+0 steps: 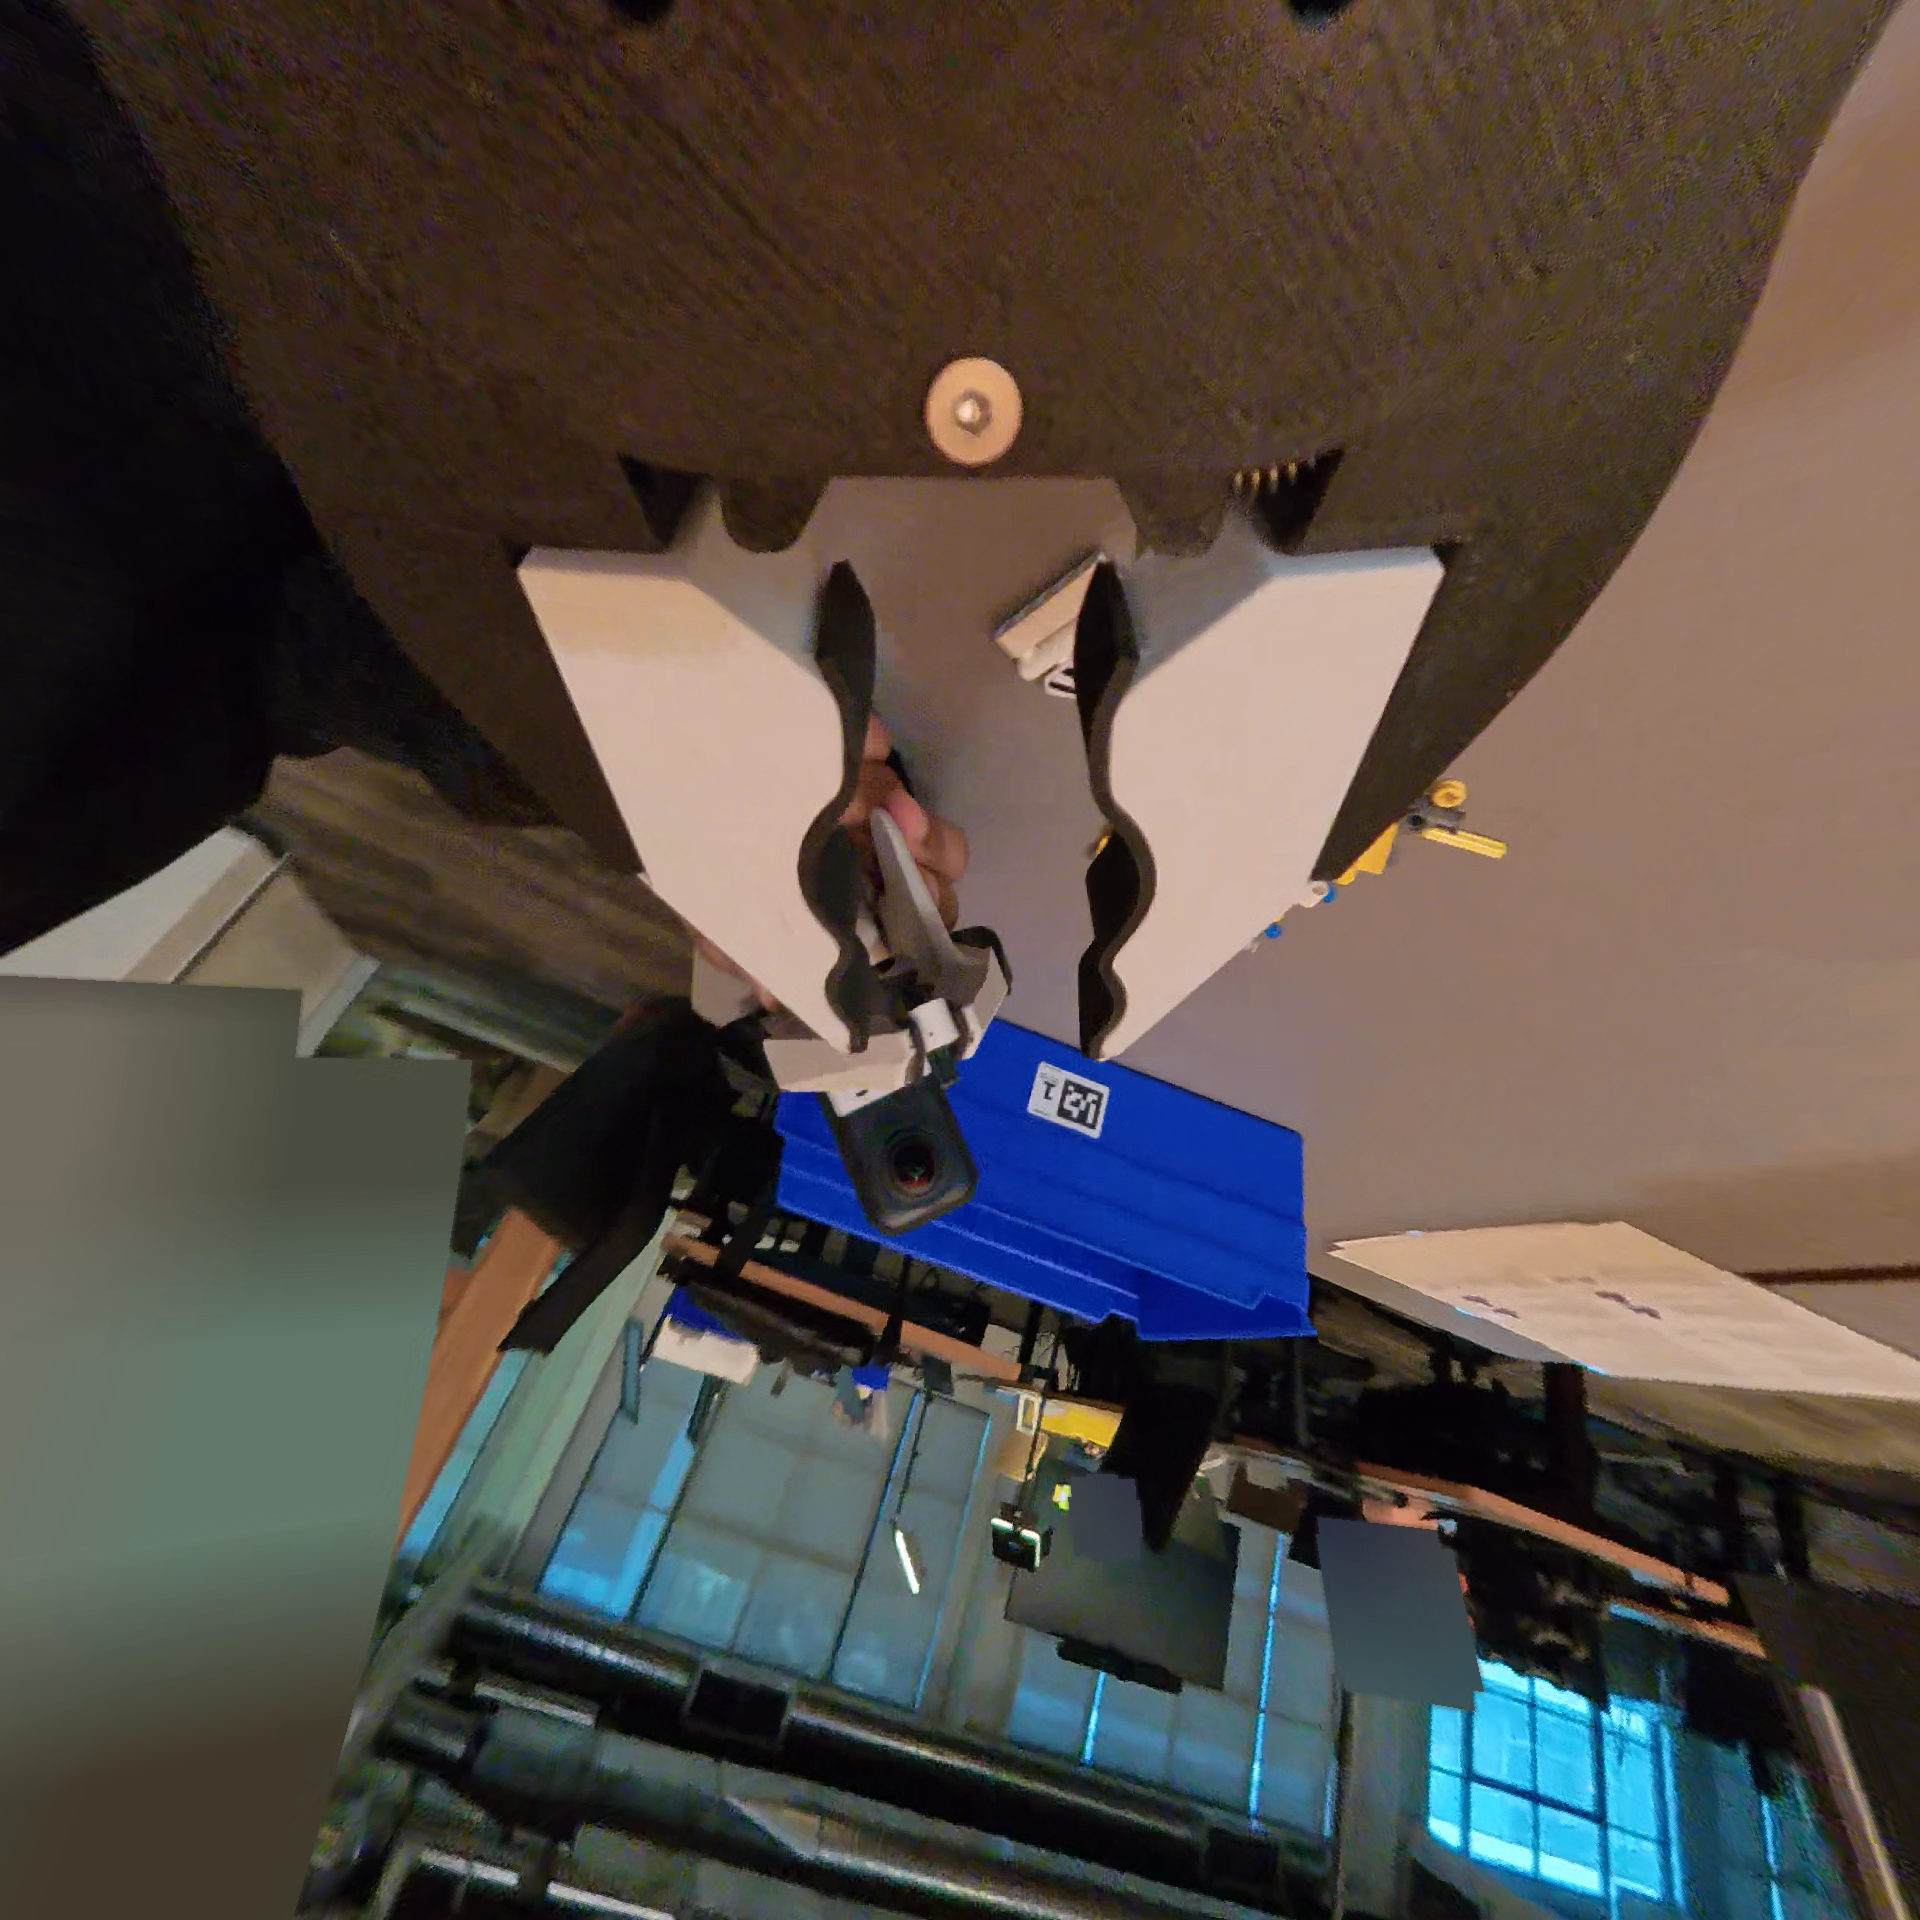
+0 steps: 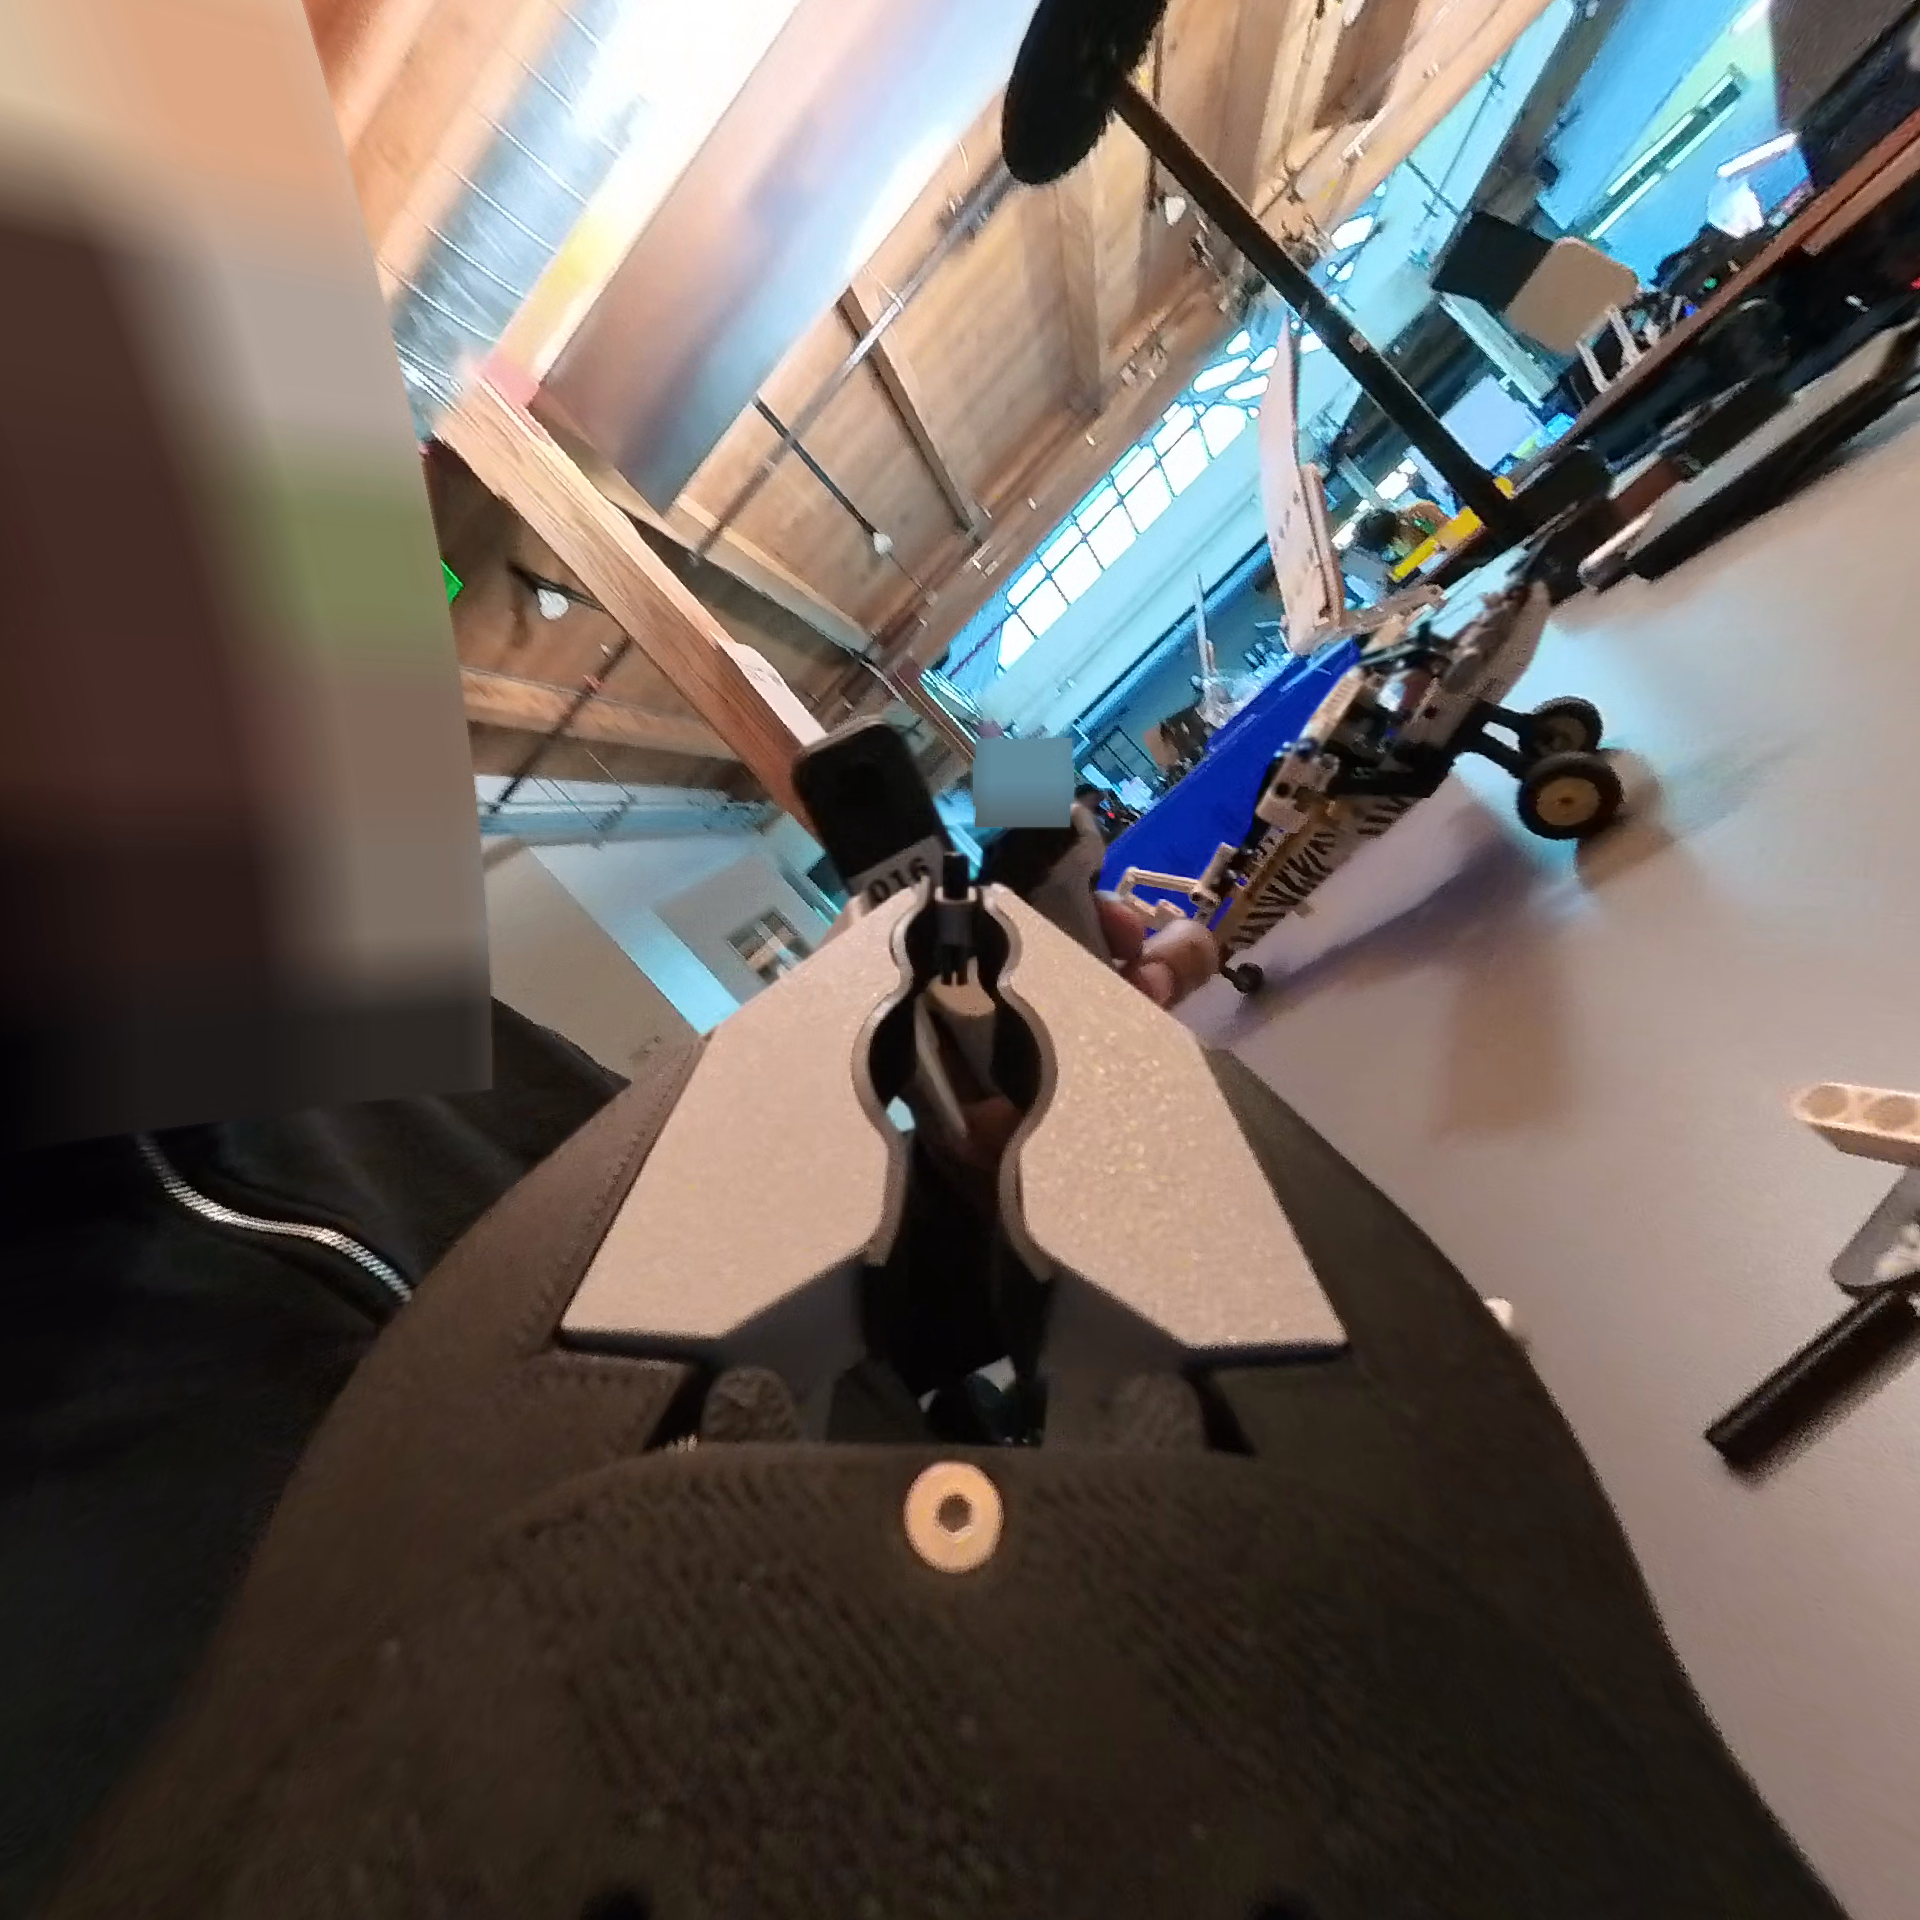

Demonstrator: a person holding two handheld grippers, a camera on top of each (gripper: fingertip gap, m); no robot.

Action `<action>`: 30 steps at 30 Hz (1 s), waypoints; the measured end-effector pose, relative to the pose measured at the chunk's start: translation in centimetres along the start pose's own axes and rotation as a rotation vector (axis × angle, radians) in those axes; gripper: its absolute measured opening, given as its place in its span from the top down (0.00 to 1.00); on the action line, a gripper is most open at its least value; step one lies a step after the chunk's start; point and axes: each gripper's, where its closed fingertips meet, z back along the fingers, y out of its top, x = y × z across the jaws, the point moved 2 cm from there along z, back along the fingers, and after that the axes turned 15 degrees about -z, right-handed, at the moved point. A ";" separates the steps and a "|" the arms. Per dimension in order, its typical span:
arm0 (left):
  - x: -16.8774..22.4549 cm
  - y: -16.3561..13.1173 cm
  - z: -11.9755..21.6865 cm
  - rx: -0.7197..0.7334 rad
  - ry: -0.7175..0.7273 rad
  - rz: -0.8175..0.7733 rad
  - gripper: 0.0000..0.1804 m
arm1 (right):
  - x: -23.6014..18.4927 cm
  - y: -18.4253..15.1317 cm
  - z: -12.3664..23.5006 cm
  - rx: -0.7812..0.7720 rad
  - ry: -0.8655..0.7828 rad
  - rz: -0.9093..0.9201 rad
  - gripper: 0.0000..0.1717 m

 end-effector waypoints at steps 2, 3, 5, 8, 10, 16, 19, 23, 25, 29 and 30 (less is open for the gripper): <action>0.5 -0.1 0.1 -0.012 0.008 -0.083 0.79 | 0.1 -0.3 -0.2 -0.016 -0.016 0.010 0.98; 0.7 -0.2 0.1 -0.018 0.016 -0.139 0.79 | 0.1 -0.3 -0.2 -0.021 -0.008 0.003 0.98; 1.1 -0.7 0.1 -0.049 0.044 -0.281 0.79 | 0.0 -0.4 -0.2 -0.024 0.018 -0.034 0.98; 1.4 -1.4 0.0 -0.104 0.107 -0.542 0.79 | 0.0 -0.2 0.0 -0.019 0.057 -0.117 0.98; 1.1 -1.5 -0.1 -0.113 0.176 -0.665 0.81 | 0.2 -0.2 0.0 -0.020 0.070 -0.170 0.97; 0.5 -1.4 0.0 -0.103 0.223 -0.658 0.84 | 1.4 0.1 0.1 0.013 0.034 -0.301 0.96; 0.2 -1.4 0.3 -0.098 0.221 -0.635 0.89 | 2.1 -0.2 0.0 0.008 0.003 -0.353 0.97; 0.0 -1.8 0.4 -0.111 0.193 -0.625 0.91 | 2.2 -0.5 -0.1 -0.002 0.008 -0.405 0.97; 0.1 -1.9 0.5 -0.111 0.176 -0.621 0.92 | 2.2 -0.5 -0.1 -0.004 0.018 -0.418 0.96; 0.3 -2.0 0.6 -0.108 0.149 -0.608 0.94 | 2.2 -0.6 -0.1 -0.009 0.023 -0.433 0.96; 0.3 -2.0 0.6 -0.106 0.147 -0.599 0.94 | 2.2 -0.6 -0.1 -0.007 0.023 -0.434 0.96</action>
